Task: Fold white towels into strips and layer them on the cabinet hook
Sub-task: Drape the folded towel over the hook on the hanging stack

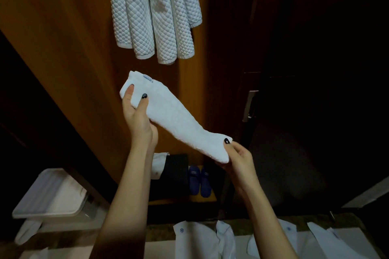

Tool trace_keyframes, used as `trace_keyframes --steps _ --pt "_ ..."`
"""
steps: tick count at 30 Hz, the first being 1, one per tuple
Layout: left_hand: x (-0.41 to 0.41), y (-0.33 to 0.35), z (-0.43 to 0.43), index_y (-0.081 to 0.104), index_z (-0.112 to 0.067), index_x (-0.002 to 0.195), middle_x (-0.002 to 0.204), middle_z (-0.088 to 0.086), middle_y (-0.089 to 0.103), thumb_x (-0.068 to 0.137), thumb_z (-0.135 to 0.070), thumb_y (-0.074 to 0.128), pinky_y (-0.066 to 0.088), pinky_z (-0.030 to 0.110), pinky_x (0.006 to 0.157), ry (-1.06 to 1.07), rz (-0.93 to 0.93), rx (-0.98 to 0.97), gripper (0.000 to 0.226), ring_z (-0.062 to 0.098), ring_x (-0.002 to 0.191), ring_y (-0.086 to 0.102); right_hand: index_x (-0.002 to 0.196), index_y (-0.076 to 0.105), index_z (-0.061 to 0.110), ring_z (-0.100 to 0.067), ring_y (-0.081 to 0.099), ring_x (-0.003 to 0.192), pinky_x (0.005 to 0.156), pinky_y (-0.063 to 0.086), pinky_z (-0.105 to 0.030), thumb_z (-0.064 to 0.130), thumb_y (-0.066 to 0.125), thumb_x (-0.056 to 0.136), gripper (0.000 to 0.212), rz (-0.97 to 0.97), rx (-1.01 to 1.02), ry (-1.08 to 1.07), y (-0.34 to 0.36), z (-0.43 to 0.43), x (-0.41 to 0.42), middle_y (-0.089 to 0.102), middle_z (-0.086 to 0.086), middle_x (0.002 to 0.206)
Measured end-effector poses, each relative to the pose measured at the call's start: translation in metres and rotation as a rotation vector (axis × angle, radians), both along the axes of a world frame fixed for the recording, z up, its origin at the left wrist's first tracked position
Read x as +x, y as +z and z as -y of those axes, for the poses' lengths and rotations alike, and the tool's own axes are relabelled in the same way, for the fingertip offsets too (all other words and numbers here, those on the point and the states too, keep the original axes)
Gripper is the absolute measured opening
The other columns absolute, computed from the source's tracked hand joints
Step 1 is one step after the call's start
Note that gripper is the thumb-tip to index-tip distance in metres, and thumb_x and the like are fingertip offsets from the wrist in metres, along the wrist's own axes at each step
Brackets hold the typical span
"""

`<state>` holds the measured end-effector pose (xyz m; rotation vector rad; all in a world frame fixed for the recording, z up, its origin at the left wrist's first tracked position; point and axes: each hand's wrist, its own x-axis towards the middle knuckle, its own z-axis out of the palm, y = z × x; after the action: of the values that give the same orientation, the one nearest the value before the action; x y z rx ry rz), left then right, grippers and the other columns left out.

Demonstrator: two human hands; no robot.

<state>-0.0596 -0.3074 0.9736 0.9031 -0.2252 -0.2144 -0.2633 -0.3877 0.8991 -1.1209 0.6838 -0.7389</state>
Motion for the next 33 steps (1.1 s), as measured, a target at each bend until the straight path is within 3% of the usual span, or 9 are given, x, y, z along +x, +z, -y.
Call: trace_keyframes --steps 3,6,9,13,17,21,27,30,33 --pt "0.002 0.005 -0.006 0.052 -0.023 0.131 0.127 0.008 0.062 0.093 -0.003 0.058 0.058 0.033 0.075 -0.056 -0.021 -0.044 0.043 0.02 0.105 0.068 0.101 0.075 0.009 -0.021 0.072 0.091 0.071 0.057 -0.026 0.017 0.063 0.084 0.022 0.149 0.208 0.185 0.004 -0.002 -0.005 0.073 -0.015 0.105" --pt "0.003 0.01 -0.01 0.051 -0.021 0.137 0.13 0.013 0.062 0.092 -0.004 0.061 0.057 0.04 0.082 -0.159 -0.068 -0.083 0.049 0.028 0.111 0.065 0.106 0.076 0.014 -0.021 0.072 0.089 0.065 0.057 -0.025 0.014 0.061 0.085 0.025 0.26 0.37 0.277 0.005 -0.002 -0.005 0.071 -0.016 0.113" --pt "0.004 0.012 -0.012 0.051 -0.02 0.138 0.132 0.015 0.06 0.092 -0.002 0.059 0.056 0.042 0.087 -0.213 -0.062 -0.092 0.05 0.031 0.115 0.064 0.104 0.077 0.019 -0.023 0.072 0.089 0.066 0.058 -0.029 0.02 0.06 0.086 0.024 0.249 0.388 0.293 0.005 -0.001 -0.003 0.071 -0.013 0.114" --pt "0.006 0.008 -0.016 0.048 -0.017 0.14 0.133 0.017 0.058 0.092 -0.004 0.06 0.056 0.042 0.087 -0.184 -0.015 -0.067 0.051 0.031 0.117 0.062 0.11 0.07 0.008 -0.031 0.068 0.104 0.081 0.056 -0.038 0.017 0.059 0.087 0.027 0.186 0.203 0.174 0.003 0.002 -0.001 0.07 -0.016 0.115" --pt "0.009 -0.003 -0.023 0.047 -0.02 0.139 0.135 0.011 0.056 0.092 -0.004 0.057 0.056 0.035 0.083 -0.11 0.034 -0.022 0.05 0.023 0.114 0.064 0.096 0.061 0.003 -0.025 0.058 0.085 0.07 0.044 -0.036 0.008 0.061 0.09 0.008 0.085 -0.119 0.101 0.008 0.006 -0.008 0.062 -0.012 0.092" --pt "0.015 -0.01 -0.027 0.052 -0.027 0.13 0.136 0.012 0.054 0.092 -0.002 0.055 0.056 0.038 0.085 -0.117 0.0 -0.018 0.046 0.028 0.117 0.062 0.081 0.061 0.008 -0.009 0.052 0.07 0.061 0.042 -0.02 0.014 0.068 0.084 0.009 0.038 -0.203 0.238 0.017 0.011 -0.015 0.055 -0.002 0.077" --pt "0.022 -0.011 -0.027 0.052 -0.027 0.133 0.136 0.012 0.054 0.091 -0.002 0.058 0.057 0.039 0.082 -0.106 0.012 0.019 0.049 0.027 0.114 0.064 0.081 0.064 0.006 -0.025 0.057 0.082 0.075 0.041 -0.037 0.021 0.073 0.087 0.019 -0.184 -0.227 0.502 0.017 0.007 -0.017 0.06 -0.012 0.082" --pt "0.027 -0.014 -0.026 0.054 -0.027 0.129 0.131 0.008 0.056 0.088 0.0 0.06 0.057 0.034 0.077 -0.062 0.018 0.04 0.05 0.022 0.107 0.068 0.079 0.058 0.005 -0.02 0.053 0.074 0.069 0.04 -0.036 0.013 0.071 0.087 0.017 -0.229 -0.355 0.442 0.016 0.003 -0.012 0.056 -0.007 0.077" --pt "0.03 -0.019 -0.024 0.054 -0.03 0.126 0.123 0.002 0.059 0.087 0.0 0.061 0.057 0.029 0.071 0.03 0.008 0.088 0.049 0.016 0.1 0.069 0.077 0.053 -0.002 -0.022 0.048 0.069 0.063 0.038 -0.043 0.016 0.063 0.093 0.026 -0.158 -0.533 0.24 0.015 -0.001 -0.007 0.053 -0.016 0.074"
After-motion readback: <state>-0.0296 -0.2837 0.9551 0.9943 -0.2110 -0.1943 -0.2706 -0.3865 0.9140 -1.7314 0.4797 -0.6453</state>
